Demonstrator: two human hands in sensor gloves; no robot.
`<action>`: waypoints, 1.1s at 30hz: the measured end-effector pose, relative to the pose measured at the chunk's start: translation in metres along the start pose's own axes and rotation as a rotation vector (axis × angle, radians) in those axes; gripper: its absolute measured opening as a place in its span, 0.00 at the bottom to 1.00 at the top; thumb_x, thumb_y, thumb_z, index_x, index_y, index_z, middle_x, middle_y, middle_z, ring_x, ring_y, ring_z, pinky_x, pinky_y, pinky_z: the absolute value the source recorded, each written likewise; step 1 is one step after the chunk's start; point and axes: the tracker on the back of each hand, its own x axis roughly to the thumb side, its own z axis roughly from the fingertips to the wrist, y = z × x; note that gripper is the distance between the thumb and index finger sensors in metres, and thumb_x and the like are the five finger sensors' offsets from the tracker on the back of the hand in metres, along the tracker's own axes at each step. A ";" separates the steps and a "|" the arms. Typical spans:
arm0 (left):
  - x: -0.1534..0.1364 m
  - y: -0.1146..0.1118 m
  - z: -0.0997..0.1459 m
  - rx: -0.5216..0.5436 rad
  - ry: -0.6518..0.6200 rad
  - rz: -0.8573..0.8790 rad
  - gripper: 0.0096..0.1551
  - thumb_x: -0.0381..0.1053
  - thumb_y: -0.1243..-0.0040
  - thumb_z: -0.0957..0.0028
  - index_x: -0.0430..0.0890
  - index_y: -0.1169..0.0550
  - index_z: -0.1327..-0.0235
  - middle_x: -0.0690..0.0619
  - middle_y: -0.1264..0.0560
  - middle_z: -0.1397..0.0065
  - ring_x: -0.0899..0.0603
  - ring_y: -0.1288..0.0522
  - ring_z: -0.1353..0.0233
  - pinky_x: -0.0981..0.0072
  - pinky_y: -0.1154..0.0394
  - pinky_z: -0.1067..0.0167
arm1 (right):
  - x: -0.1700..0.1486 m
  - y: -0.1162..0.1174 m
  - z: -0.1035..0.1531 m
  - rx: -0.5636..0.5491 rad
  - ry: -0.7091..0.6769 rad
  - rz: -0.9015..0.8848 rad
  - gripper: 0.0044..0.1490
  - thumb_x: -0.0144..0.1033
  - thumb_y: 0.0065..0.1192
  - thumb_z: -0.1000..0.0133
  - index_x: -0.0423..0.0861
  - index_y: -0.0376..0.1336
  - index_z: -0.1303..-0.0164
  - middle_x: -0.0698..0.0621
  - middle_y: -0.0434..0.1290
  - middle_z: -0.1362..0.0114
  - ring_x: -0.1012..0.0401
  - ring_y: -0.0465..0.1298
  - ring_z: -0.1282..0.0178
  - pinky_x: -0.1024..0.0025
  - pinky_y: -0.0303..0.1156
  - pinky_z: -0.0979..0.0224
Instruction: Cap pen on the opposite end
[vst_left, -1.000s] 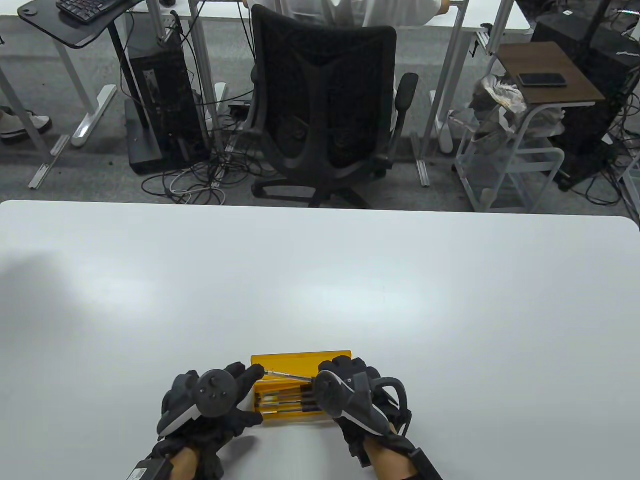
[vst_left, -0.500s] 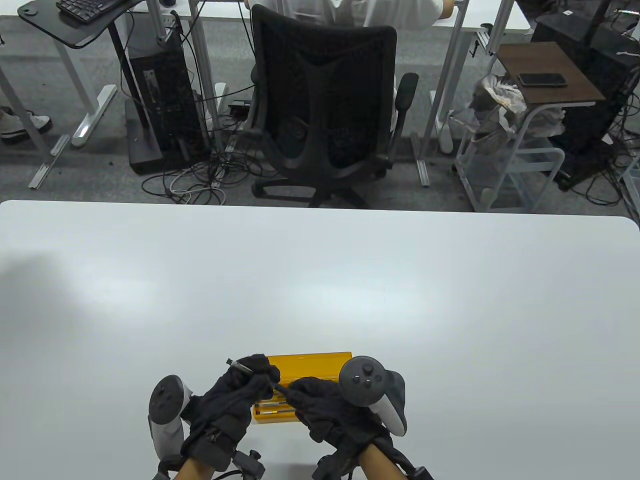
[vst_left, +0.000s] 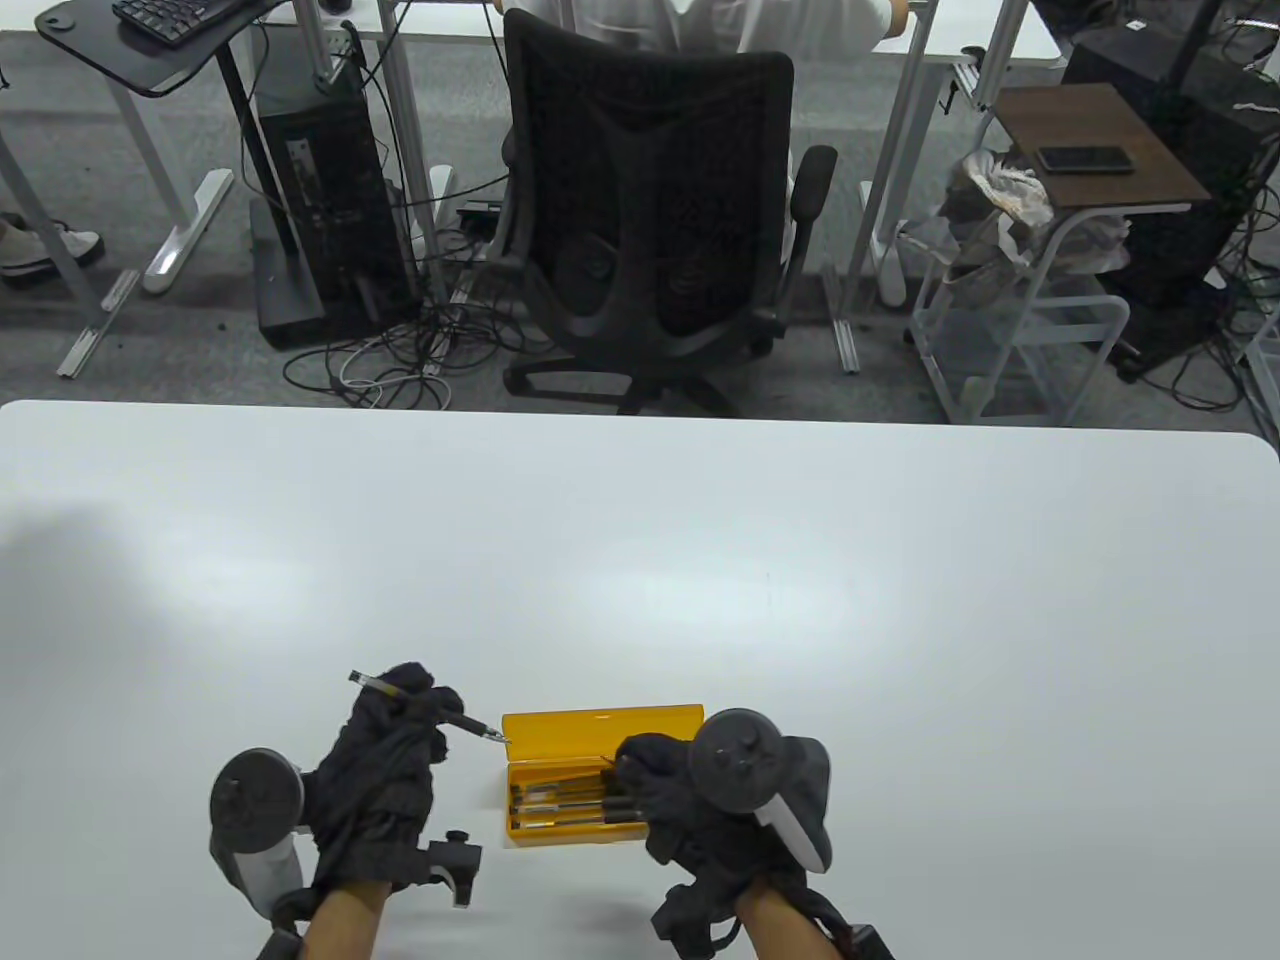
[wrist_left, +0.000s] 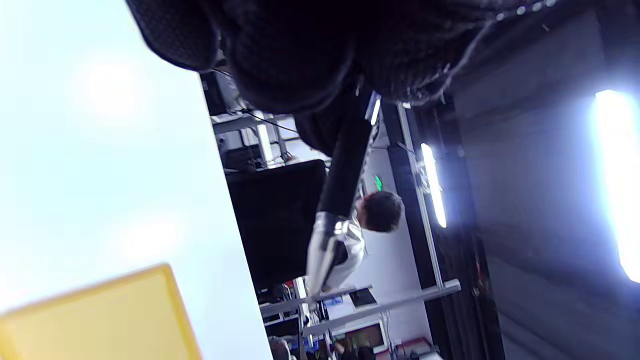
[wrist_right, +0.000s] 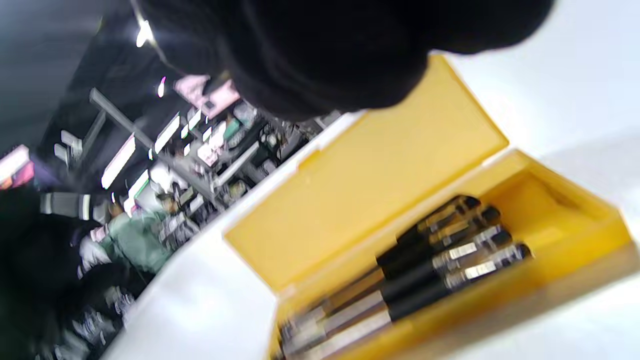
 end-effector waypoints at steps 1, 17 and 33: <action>0.003 -0.002 0.001 -0.011 -0.040 -0.083 0.30 0.50 0.32 0.43 0.38 0.27 0.32 0.44 0.15 0.42 0.46 0.19 0.55 0.35 0.37 0.30 | -0.002 -0.003 0.000 -0.003 0.010 -0.032 0.29 0.45 0.65 0.52 0.43 0.75 0.47 0.50 0.84 0.62 0.63 0.82 0.72 0.64 0.80 0.62; 0.042 -0.061 0.017 -0.315 -0.464 -0.873 0.27 0.49 0.39 0.44 0.44 0.21 0.32 0.42 0.20 0.40 0.37 0.28 0.40 0.23 0.49 0.28 | 0.005 0.009 0.003 -0.007 -0.094 0.074 0.28 0.38 0.61 0.51 0.51 0.72 0.40 0.49 0.81 0.49 0.58 0.82 0.59 0.60 0.79 0.51; 0.052 -0.074 0.024 -0.350 -0.548 -0.931 0.26 0.49 0.39 0.44 0.45 0.21 0.33 0.43 0.20 0.39 0.37 0.28 0.39 0.23 0.50 0.28 | 0.013 0.020 0.004 0.024 -0.132 0.053 0.28 0.37 0.58 0.50 0.51 0.71 0.38 0.49 0.80 0.46 0.58 0.82 0.57 0.59 0.78 0.50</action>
